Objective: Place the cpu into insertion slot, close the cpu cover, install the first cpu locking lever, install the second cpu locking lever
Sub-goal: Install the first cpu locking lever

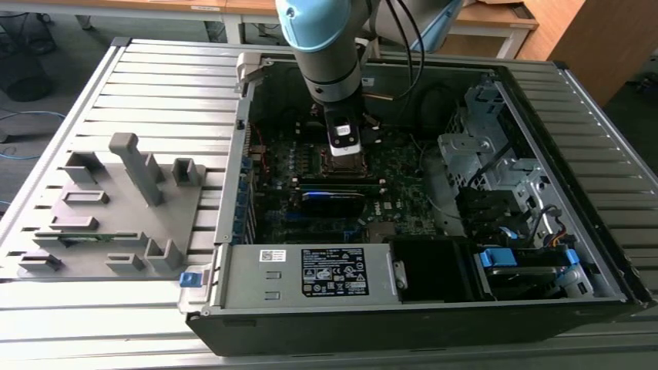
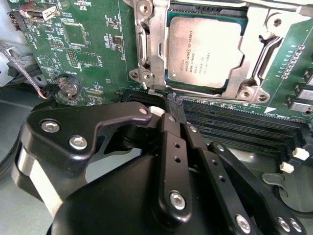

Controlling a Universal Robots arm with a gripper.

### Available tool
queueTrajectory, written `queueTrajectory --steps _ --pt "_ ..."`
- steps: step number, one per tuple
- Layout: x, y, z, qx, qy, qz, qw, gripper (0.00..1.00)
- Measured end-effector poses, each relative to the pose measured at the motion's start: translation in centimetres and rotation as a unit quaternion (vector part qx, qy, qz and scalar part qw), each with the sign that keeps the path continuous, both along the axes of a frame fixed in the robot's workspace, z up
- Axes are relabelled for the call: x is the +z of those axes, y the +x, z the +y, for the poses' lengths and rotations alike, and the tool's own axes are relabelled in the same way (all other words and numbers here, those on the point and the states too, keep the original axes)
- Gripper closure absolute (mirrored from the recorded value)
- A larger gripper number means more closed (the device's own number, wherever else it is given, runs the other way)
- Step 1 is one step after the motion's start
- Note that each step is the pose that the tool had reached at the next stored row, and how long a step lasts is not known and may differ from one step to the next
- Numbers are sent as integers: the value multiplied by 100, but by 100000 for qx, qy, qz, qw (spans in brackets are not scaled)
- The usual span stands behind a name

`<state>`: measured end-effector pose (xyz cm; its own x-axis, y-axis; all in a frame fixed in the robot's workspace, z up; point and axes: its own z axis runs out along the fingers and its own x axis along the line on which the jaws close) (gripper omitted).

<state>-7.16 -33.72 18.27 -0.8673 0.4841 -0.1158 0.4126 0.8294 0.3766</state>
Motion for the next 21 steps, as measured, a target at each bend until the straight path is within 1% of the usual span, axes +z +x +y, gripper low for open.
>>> queueTrajectory --steps 5,12,17,21 --pt "13 1 2 -1 -106 -26 100000 89" --pt "89 0 1 -5 -147 68 100000 89" --pt "90 0 3 -26 -151 76 100000 89" --pt "84 0 8 -848 -139 67 99996 89"
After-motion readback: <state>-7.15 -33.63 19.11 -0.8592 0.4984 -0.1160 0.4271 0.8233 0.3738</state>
